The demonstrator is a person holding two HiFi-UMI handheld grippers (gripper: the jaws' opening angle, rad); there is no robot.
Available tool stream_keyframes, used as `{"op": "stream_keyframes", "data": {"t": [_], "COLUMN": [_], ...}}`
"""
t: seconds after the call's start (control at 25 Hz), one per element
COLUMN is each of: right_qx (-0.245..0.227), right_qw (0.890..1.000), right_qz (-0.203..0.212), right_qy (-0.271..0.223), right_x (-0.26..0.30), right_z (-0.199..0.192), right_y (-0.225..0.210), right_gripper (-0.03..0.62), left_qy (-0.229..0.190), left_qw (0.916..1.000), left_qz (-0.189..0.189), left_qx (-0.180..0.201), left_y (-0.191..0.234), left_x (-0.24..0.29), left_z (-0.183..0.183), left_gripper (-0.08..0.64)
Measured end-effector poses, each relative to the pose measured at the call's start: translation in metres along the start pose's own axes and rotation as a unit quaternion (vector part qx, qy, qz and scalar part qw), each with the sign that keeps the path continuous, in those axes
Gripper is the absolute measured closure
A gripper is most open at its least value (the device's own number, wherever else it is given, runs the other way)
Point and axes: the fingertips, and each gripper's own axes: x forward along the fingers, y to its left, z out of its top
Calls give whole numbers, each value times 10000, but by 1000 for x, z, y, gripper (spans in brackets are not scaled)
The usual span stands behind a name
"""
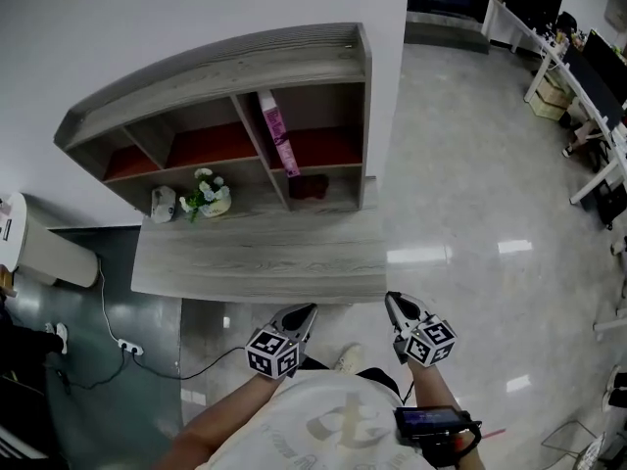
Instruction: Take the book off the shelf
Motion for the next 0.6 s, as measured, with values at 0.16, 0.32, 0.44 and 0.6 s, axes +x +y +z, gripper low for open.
{"op": "stream_keyframes", "data": {"t": [0.16,0.32,0.44,0.6], "right_qx": [-4,9,23,89], "right_qw": [9999,9997,9998,10000], "right_qz": [137,229,198,-5], "right_qy": [45,51,10,-28], "right_x": [7,20,25,23], "right_z": [7,11,15,18], "right_y": [-7,-11,-19,-36], "right_gripper": [589,589,589,589], "left_qy": [-60,-22,68,127], "left_qw": [9998,9998,9999,9996], "left_qz": [163,197,57,-240], "left_qx": [-54,-93,-67,27], "left_y": [2,7,5,1], "left_x": [2,10,27,54], "left_z": [5,8,7,15], "left_gripper": [558,558,558,558]}}
